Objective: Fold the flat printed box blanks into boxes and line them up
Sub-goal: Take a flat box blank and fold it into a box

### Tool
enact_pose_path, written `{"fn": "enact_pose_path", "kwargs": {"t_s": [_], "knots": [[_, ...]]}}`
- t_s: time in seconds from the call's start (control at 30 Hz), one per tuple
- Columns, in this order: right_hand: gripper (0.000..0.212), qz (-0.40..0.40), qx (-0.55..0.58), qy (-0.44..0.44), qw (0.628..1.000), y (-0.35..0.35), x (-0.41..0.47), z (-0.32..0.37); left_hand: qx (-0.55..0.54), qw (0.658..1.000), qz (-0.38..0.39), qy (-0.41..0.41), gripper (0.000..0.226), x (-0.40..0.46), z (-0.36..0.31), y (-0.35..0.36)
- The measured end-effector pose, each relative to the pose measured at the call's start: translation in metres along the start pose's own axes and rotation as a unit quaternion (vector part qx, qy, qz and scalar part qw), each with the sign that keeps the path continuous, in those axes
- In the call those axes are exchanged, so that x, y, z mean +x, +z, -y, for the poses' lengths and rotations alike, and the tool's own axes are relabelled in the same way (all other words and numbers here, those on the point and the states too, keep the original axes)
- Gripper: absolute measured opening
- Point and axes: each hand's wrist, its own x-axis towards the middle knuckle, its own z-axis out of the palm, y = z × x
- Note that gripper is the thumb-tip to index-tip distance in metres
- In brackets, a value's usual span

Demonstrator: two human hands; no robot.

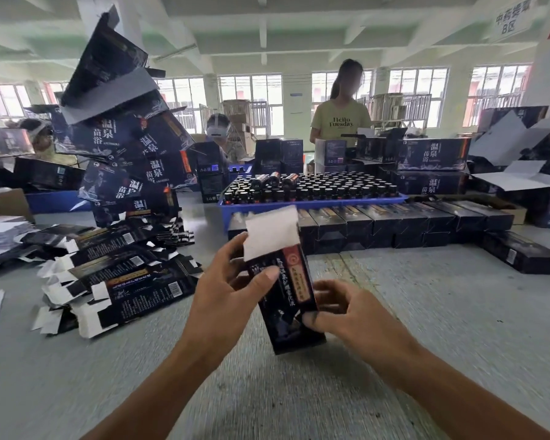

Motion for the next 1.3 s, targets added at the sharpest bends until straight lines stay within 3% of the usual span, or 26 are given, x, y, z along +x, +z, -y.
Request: {"fn": "enact_pose_path", "kwargs": {"t_s": [0.13, 0.4, 0.57, 0.73, 0.93, 1.3], "knots": [[0.046, -0.072, 0.03, -0.08, 0.994, -0.009, 0.0, 0.008, 0.017, 1.0, 0.022, -0.003, 0.068, -0.003, -0.001, 0.004], [0.028, -0.073, 0.093, -0.126, 0.985, -0.008, 0.0, 0.007, 0.012, 0.999, 0.027, 0.015, 0.072, -0.005, 0.001, 0.006], [0.036, -0.084, 0.087, -0.147, 0.982, -0.011, 0.0, 0.01, 0.002, 0.997, 0.053, 0.059, 0.047, -0.007, 0.001, 0.006], [0.049, -0.05, 0.003, -0.178, 0.983, -0.012, -0.005, 0.015, 0.014, 0.996, 0.055, 0.061, 0.035, -0.006, 0.002, 0.003], [0.032, -0.036, -0.013, -0.174, 0.984, -0.016, -0.007, 0.018, -0.004, 0.997, 0.055, 0.047, 0.024, -0.006, -0.002, 0.002], [0.017, -0.07, 0.049, -0.208, 0.974, -0.01, -0.006, 0.02, 0.019, 0.993, 0.039, 0.112, 0.015, -0.006, -0.006, 0.003]]}}
